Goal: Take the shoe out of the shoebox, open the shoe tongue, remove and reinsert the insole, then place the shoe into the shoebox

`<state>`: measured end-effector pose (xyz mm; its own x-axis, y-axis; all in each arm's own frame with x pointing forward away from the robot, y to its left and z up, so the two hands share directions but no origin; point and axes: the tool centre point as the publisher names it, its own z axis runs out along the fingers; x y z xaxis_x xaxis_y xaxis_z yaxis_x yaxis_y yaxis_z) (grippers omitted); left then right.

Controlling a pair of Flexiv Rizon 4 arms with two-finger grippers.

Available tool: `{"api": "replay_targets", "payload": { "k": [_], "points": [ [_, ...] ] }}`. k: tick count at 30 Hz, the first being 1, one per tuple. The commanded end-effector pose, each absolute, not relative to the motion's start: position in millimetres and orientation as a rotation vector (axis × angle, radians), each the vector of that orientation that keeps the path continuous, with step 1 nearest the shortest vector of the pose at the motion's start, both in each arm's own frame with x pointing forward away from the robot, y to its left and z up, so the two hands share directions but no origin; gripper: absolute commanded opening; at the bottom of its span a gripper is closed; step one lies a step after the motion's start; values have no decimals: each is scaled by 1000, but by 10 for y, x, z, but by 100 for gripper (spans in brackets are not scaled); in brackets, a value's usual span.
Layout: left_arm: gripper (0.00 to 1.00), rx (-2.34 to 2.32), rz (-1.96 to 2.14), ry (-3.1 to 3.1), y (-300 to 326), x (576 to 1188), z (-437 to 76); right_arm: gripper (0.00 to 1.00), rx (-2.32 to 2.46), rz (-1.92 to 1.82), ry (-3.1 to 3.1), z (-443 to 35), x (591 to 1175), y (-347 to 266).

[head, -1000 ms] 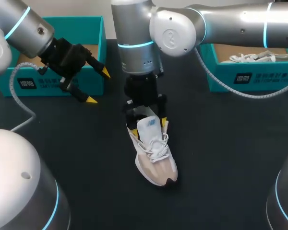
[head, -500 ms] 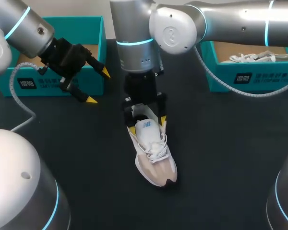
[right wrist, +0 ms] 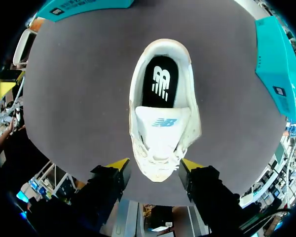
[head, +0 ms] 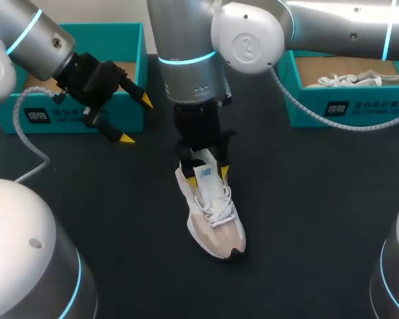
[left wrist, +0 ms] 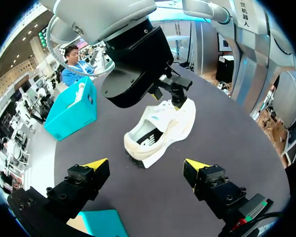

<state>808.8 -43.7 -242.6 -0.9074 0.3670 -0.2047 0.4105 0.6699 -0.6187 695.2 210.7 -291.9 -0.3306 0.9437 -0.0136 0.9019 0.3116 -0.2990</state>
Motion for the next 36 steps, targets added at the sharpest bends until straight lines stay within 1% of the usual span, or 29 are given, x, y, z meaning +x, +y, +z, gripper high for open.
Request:
{"api": "replay_targets", "payload": {
  "k": [1, 2, 4, 6, 11, 15, 16, 17, 22, 25, 33, 36],
  "points": [
    [100, 656, -1062, 2815, -435, 8086, -2423, 6, -1758, 287, -2445, -2946, 6932, 2083],
    [100, 656, -1062, 2815, -435, 8086, -2423, 6, -1768, 276, -2448, -2960, 6951, 2082],
    [100, 656, -1062, 2815, -435, 8086, -2423, 15, -1780, 237, -2446, -3023, 7007, 2076],
    [100, 656, -1062, 2815, -435, 8086, -2423, 21, -1787, 204, -2451, -3067, 7065, 2087],
    [100, 656, -1062, 2815, -435, 8086, -2423, 20, -1776, 168, -2460, -3210, 7203, 2101],
    [100, 656, -1062, 2815, -435, 8086, -2423, 24, -1782, 143, -2458, -3276, 7246, 2092],
    [100, 656, -1062, 2815, -435, 8086, -2423, 25, -1785, 134, -2457, -3276, 7252, 2093],
    [100, 656, -1062, 2815, -435, 8086, -2423, 24, -1783, 134, -2458, -3276, 7253, 2093],
    [100, 656, -1062, 2815, -435, 8086, -2423, 26, -1807, 132, -2476, -3148, 7218, 2049],
    [100, 656, -1062, 2815, -435, 8086, -2423, 25, -1835, 112, -2469, -3124, 7205, 2048],
    [100, 656, -1062, 2815, -435, 8086, -2423, 27, -1818, -58, -2443, -3333, 7267, 2058],
    [100, 656, -1062, 2815, -435, 8086, -2423, 27, -1795, -67, -2447, -3364, 7293, 2055]
  ]
}}
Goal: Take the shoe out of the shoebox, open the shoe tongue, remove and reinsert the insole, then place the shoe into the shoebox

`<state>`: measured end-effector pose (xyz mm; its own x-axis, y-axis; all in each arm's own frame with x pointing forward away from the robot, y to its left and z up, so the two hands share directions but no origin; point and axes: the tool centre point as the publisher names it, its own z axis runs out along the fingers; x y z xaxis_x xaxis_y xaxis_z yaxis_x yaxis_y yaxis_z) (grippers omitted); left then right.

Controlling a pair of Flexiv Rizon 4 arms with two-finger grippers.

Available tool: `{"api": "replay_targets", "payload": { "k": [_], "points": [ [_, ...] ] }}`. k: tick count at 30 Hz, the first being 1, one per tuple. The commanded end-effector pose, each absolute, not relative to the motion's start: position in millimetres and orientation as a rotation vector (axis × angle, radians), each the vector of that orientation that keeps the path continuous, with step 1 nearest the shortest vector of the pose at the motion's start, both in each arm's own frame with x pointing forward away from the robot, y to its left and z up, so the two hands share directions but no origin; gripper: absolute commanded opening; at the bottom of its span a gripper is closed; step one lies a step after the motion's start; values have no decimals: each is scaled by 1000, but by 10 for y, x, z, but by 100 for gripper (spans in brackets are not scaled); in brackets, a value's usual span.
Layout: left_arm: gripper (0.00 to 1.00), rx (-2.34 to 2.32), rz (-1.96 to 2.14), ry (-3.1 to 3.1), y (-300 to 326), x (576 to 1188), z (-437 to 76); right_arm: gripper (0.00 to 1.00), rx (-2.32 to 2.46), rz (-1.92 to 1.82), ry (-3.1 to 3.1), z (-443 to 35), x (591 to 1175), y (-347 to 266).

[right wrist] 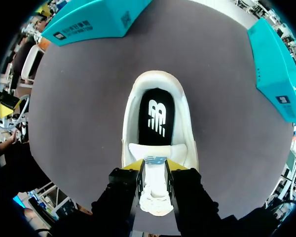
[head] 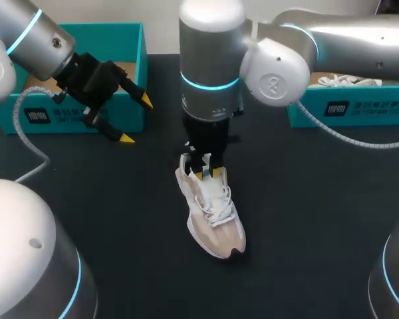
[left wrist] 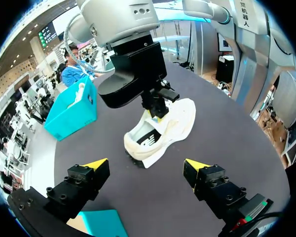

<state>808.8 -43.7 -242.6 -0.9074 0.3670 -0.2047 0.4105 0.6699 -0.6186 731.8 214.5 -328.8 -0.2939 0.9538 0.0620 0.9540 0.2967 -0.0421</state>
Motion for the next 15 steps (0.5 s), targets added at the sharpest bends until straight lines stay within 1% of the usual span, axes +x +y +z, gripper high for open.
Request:
{"api": "replay_targets", "payload": {
  "k": [1, 3, 5, 8, 9, 11, 12, 15],
  "points": [
    [100, 656, -1062, 2815, -435, 8086, -2423, 28, -1790, -69, -2452, -3366, 7300, 2043],
    [100, 656, -1062, 2815, -435, 8086, -2423, 29, -1764, -79, -2498, -3311, 7309, 2017],
    [100, 656, -1062, 2815, -435, 8086, -2423, 36, -1730, -75, -2571, -3203, 7336, 2000],
    [100, 656, -1062, 2815, -435, 8086, -2423, 48, -1541, -86, -2745, -3033, 7426, 2022],
    [100, 656, -1062, 2815, -435, 8086, -2423, 60, -1399, -113, -2837, -2966, 7480, 2056],
    [100, 656, -1062, 2815, -435, 8086, -2423, 96, -1085, -83, -2979, -2862, 7564, 2152],
    [100, 656, -1062, 2815, -435, 8086, -2423, 100, -1085, -83, -2979, -2862, 7564, 2152],
    [100, 656, -1062, 2815, -435, 8086, -2423, 100, -1085, -83, -2979, -2862, 7564, 2152]
  ]
}}
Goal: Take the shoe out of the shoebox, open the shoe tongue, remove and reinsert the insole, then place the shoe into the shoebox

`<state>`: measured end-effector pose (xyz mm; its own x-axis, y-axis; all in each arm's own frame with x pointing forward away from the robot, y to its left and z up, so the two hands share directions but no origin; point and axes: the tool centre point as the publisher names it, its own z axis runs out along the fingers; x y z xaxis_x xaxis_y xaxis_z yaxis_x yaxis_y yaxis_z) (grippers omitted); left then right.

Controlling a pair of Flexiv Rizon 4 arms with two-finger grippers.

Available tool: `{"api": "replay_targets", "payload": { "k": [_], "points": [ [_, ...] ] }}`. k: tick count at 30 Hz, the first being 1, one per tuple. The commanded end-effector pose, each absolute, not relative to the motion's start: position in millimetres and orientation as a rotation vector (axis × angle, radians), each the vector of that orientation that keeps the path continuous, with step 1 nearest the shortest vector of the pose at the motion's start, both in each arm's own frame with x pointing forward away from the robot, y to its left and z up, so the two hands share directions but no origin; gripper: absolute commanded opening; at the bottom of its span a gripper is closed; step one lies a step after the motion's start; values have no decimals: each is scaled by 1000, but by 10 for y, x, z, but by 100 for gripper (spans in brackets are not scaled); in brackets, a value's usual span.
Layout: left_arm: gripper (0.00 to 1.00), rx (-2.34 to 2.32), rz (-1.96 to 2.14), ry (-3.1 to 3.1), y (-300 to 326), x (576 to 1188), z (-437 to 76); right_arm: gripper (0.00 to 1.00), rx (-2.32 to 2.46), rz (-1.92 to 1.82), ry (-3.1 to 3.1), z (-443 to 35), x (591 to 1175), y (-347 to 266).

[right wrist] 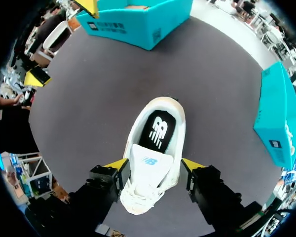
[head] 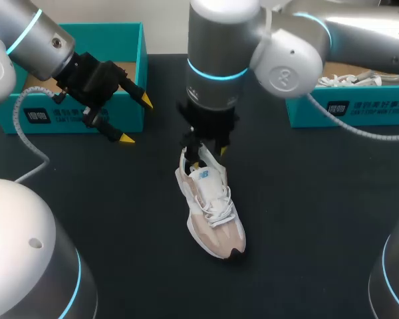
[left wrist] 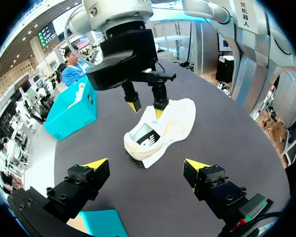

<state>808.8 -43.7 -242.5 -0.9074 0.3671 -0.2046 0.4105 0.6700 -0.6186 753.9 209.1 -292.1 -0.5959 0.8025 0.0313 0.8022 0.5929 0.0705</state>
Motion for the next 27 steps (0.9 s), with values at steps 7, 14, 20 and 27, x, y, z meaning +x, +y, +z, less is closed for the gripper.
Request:
{"api": "replay_targets", "payload": {
  "k": [7, 14, 20, 27],
  "points": [
    [100, 656, -1062, 2815, -435, 8086, -2423, 100, 1065, 81, 2923, -2862, 7564, 2152],
    [100, 656, -1062, 2815, -435, 8086, -2423, 100, 603, 27, 3024, -2919, 7741, 2234],
    [100, 656, -1062, 2815, -435, 8086, -2423, 100, 517, -14, 3042, -2972, 7862, 2201],
    [100, 656, -1062, 2815, -435, 8086, -2423, 100, 432, 80, 3033, -3059, 8088, 2299]
  ]
}}
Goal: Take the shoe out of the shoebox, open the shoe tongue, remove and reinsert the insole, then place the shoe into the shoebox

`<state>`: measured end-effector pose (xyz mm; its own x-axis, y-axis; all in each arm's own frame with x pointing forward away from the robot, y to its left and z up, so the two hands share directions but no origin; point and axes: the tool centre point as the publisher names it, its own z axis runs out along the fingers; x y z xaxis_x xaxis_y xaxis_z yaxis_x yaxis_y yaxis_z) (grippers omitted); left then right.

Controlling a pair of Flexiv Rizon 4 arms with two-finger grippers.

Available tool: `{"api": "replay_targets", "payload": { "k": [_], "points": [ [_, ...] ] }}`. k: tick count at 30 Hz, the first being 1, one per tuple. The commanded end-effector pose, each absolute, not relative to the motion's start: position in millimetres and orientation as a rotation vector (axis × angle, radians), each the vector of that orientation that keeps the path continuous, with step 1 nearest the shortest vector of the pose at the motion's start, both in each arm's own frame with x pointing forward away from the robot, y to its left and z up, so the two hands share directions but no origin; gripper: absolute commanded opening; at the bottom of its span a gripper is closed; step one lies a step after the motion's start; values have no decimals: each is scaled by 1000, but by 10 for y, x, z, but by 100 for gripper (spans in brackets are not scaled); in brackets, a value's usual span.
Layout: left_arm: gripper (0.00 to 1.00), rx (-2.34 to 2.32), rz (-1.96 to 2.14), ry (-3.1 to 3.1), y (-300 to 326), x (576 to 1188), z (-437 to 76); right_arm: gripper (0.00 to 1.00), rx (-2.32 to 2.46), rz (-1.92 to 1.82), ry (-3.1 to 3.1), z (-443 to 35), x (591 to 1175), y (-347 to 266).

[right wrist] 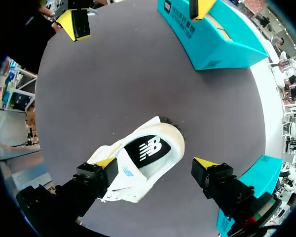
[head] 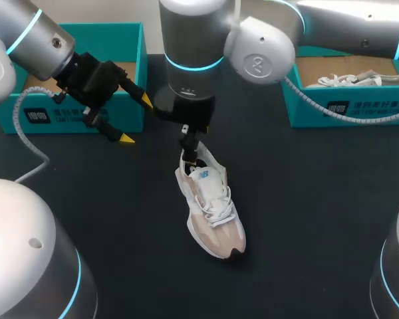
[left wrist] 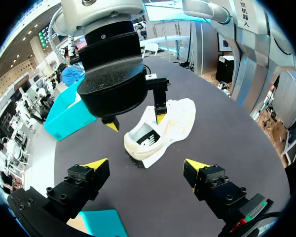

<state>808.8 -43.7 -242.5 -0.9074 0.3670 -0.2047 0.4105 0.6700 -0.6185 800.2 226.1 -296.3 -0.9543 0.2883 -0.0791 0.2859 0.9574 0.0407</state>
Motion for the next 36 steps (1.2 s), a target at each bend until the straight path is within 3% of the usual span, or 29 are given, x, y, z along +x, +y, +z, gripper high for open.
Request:
{"api": "replay_targets", "payload": {
  "k": [1, 35, 36],
  "points": [
    [100, 656, -1062, 2815, -435, 8086, -2423, 100, 418, 66, 3038, -3075, 8113, 2302],
    [100, 656, -1062, 2815, -435, 8086, -2423, 100, -67, 108, 3054, -3680, 8498, 2396],
    [100, 656, -1062, 2815, -435, 8086, -2423, 91, -75, 98, 3062, -3702, 8505, 2396]
  ]
}}
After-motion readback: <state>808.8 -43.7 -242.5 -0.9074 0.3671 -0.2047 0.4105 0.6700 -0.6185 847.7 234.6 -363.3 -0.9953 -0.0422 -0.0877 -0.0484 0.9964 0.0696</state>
